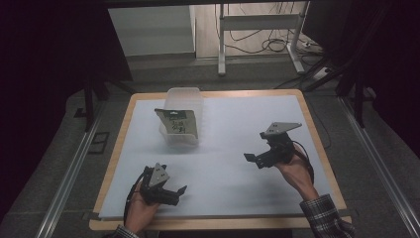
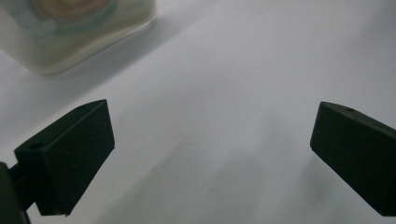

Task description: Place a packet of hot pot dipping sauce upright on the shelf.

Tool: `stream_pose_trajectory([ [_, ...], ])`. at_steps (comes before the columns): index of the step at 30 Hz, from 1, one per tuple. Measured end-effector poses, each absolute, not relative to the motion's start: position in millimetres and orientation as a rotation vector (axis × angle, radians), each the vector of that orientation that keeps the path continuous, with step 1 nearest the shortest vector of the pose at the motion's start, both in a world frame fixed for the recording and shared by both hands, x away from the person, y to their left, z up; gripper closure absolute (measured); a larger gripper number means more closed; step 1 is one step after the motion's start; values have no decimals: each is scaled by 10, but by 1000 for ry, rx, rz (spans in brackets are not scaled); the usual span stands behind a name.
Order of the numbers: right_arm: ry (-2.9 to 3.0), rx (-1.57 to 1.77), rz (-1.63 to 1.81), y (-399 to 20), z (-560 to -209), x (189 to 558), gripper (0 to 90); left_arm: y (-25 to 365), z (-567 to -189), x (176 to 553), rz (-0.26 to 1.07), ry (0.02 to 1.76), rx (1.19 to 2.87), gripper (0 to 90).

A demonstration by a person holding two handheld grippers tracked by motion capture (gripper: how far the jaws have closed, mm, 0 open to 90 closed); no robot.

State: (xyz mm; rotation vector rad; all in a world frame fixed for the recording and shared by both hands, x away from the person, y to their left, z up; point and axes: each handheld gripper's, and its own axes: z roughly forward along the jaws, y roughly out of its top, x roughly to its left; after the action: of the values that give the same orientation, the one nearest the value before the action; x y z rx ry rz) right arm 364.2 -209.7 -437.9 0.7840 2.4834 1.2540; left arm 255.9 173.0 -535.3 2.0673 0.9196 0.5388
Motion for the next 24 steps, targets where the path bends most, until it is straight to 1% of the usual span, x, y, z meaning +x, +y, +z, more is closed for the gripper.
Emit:
stream_pose_trajectory([
  [8, 2460, 848, 1243, -2383, -4569, 3468, 0, 1725, -5352, 2561, 546, 913, 2071, 0],
  [24, 2464, 900, 1173, -2694, -4857, 3272, 0, 1728, -5351, 2561, 552, 911, 2075, 0],
])
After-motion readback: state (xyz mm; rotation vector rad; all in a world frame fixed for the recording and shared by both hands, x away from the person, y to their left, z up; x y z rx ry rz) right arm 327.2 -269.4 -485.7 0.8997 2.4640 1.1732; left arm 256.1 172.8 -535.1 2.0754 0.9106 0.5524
